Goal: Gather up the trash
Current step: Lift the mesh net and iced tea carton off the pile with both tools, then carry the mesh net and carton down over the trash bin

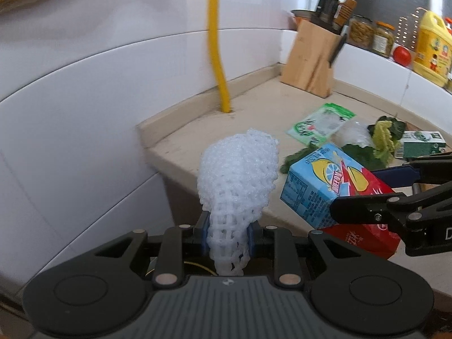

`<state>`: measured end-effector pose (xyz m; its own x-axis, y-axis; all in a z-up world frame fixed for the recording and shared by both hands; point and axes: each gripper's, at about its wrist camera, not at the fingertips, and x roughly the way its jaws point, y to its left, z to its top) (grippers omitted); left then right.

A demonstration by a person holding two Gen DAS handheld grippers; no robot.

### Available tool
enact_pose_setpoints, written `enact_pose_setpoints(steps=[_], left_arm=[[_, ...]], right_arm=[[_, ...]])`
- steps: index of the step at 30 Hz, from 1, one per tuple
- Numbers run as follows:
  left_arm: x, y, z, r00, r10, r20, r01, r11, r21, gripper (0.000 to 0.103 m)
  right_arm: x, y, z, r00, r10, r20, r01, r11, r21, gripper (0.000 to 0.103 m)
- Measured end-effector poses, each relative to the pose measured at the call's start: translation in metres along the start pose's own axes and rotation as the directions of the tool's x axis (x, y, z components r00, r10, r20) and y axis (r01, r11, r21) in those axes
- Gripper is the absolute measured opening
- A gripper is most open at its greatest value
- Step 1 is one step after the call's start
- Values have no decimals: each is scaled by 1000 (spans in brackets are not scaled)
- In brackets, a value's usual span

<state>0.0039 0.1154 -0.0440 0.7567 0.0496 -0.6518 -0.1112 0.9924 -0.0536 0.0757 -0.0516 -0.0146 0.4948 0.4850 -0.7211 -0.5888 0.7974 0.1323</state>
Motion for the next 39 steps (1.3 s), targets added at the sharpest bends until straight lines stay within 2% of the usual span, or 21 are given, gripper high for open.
enact_pose_setpoints(steps=[11,19,32,39], left_arm=[[-14,45,-26,997,77,-21,-78,993,-90,21],[-11,71,-42,991,119,-57,-126,979,-157,21],[3,91,-51,987,116,-115,-139,964,-227,21],[15,97,-54,978,129,-166,-166,959,-229,21]], right_arm=[[32,43,3,997,68,-49,-71,995,-65,70],[62,63,3,991,86,-102,-95,991,-94,70],[83,74,-2,987,80,-142,-93,992,-87,71],[95,74,-7,984,80,-161,-92,993,-69,70]])
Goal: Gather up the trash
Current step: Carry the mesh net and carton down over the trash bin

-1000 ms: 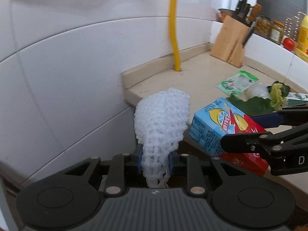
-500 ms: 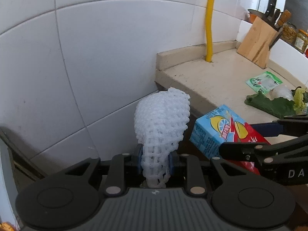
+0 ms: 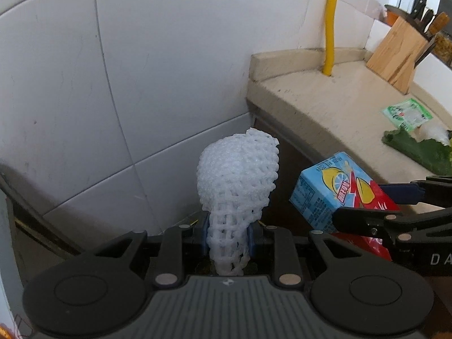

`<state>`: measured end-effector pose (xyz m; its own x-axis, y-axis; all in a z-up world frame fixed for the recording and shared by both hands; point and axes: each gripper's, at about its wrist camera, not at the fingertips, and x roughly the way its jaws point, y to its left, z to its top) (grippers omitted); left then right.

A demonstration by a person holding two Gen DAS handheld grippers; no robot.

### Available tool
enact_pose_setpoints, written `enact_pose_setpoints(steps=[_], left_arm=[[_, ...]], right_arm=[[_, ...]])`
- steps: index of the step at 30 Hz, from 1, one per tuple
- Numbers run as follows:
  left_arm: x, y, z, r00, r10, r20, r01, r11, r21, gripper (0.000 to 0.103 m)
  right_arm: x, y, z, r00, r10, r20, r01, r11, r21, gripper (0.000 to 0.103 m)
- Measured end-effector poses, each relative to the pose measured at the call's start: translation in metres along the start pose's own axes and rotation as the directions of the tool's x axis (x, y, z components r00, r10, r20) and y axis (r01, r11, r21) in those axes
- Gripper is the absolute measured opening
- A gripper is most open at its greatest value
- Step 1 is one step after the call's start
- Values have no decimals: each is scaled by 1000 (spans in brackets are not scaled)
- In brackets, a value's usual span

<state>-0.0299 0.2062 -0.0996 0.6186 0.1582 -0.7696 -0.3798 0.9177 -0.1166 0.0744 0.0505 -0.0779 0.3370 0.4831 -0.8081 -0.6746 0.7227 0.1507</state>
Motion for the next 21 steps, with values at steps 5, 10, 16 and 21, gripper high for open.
enact_pose_setpoints(steps=[5,10,16,21], left_arm=[[5,3,0,1000,6,-19,-6,1000,-2,21],[6,6,1,1000,7,-28,-8,1000,-13,21],[8,6,1,999,8,-36,-8,1000,-11,21],[9,6,1,999,15,-47,-15,1000,-13,21]], right_arm=[[11,0,-1,1000,3,-15,-2,1000,15,71],[17,1,1,1000,0,-20,1,1000,23,71],[21,0,-2,1000,-7,-30,8,999,31,71],[24,-1,-2,999,-10,-35,11,999,37,71]])
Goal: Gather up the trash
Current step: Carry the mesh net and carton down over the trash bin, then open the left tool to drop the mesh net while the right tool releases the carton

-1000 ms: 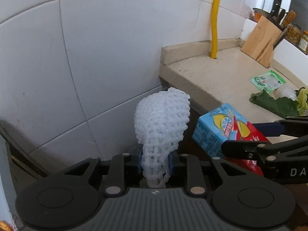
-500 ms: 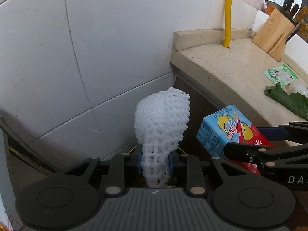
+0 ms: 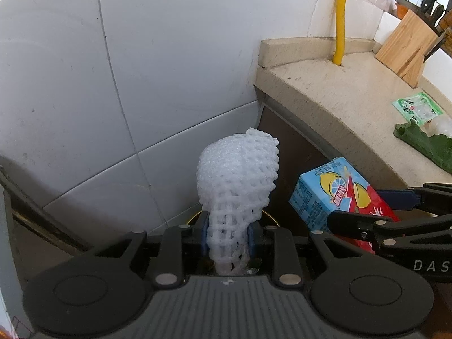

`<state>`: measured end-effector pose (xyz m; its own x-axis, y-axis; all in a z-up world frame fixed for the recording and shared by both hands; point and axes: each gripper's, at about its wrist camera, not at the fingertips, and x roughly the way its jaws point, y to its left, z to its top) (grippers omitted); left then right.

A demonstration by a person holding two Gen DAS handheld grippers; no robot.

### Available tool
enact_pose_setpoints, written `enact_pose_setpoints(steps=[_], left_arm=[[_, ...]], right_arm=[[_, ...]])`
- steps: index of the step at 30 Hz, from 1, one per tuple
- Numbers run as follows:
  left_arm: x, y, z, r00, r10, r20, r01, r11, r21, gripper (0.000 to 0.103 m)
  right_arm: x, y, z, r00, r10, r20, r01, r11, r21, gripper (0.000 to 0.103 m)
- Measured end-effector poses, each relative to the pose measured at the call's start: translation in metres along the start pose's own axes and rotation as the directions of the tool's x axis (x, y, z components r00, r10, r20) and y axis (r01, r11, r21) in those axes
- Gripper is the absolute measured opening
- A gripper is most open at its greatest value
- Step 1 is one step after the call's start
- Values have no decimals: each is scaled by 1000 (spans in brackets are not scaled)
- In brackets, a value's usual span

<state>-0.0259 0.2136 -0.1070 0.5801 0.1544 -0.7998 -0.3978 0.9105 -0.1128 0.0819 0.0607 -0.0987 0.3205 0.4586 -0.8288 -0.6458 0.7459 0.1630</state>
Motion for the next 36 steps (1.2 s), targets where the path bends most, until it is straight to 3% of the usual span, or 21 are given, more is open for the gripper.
enact_pose_setpoints(steps=[18,25,36], left_arm=[[9,1,-2,999,15,-45,-15,1000,7,21],[20,-3,-3,994,50,-100,-48,998,27,33],[35,0,-5,984,56,-168,-57,998,1,40]], right_arm=[[23,-3,-2,999,-11,-42,12,1000,22,71],[43,-6,1,997,-1,-73,4,999,45,72],[83,-16,3,995,-6,-96,14,997,82,72]])
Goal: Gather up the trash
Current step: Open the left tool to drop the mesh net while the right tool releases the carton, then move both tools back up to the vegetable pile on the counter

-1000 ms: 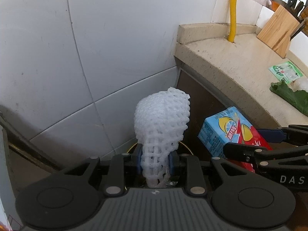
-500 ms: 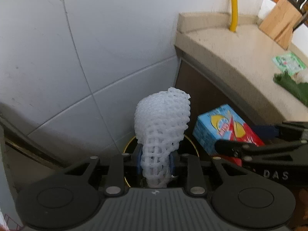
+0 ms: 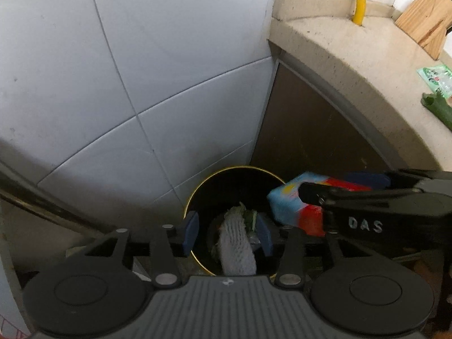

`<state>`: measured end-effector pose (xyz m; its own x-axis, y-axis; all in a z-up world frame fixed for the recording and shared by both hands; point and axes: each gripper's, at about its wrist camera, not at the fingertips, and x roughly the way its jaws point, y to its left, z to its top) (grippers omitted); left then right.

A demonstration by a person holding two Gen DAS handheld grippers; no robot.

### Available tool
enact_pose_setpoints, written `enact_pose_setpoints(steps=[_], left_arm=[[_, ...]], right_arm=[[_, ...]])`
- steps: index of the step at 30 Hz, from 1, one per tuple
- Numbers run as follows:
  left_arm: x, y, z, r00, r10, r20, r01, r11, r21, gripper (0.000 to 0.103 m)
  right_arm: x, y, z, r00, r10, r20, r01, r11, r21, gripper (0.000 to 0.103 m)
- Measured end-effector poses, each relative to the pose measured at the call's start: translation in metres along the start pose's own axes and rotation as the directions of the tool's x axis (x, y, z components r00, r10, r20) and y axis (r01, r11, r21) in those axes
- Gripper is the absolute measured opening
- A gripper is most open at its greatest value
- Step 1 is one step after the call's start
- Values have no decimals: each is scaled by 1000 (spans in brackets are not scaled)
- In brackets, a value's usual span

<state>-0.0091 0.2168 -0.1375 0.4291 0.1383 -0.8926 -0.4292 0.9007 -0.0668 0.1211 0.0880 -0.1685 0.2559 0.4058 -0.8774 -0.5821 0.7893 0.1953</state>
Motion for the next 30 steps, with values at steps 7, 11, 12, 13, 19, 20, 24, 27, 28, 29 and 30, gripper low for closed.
enact_pose_setpoints(steps=[7,11,12,13,19,20,24,27,28,29,30], left_arm=[[1,2,1,1000,2,2,-2,1000,-16,40],[-1,4,1,1000,4,10,-4,1000,-21,40],[-3,4,1,1000,7,16,-7,1000,-22,40],[-4,5,1,1000,9,25,-9,1000,-25,40],[-13,8,3,998,7,63,-4,999,-39,40],[-14,7,3,998,13,68,-10,999,-35,40],[-15,7,4,996,29,83,-27,999,-27,40],[-16,9,4,995,43,92,-40,999,-33,41],[-16,9,5,994,47,94,-44,998,-36,41],[-16,10,5,994,52,96,-48,998,-39,41],[-16,11,4,994,55,97,-51,998,-41,41]], right_arm=[[7,-3,-4,1000,-3,-2,3,1000,24,72],[1,-5,-11,1000,-1,-6,2,1000,24,72],[0,-6,-10,1000,-3,-7,4,1000,26,72],[-2,-6,-12,1000,-7,-7,7,1000,27,72],[-16,1,-14,1000,-26,-6,26,1000,2,73],[-18,1,-14,1000,-29,-4,29,1000,-1,73],[-28,7,-16,999,-43,6,44,999,-12,74],[-36,8,-17,999,-52,15,53,998,-30,74],[-39,9,-18,998,-54,18,55,998,-35,74],[-41,10,-19,998,-56,23,56,998,-37,74],[-44,10,-19,998,-56,28,58,998,-40,74]])
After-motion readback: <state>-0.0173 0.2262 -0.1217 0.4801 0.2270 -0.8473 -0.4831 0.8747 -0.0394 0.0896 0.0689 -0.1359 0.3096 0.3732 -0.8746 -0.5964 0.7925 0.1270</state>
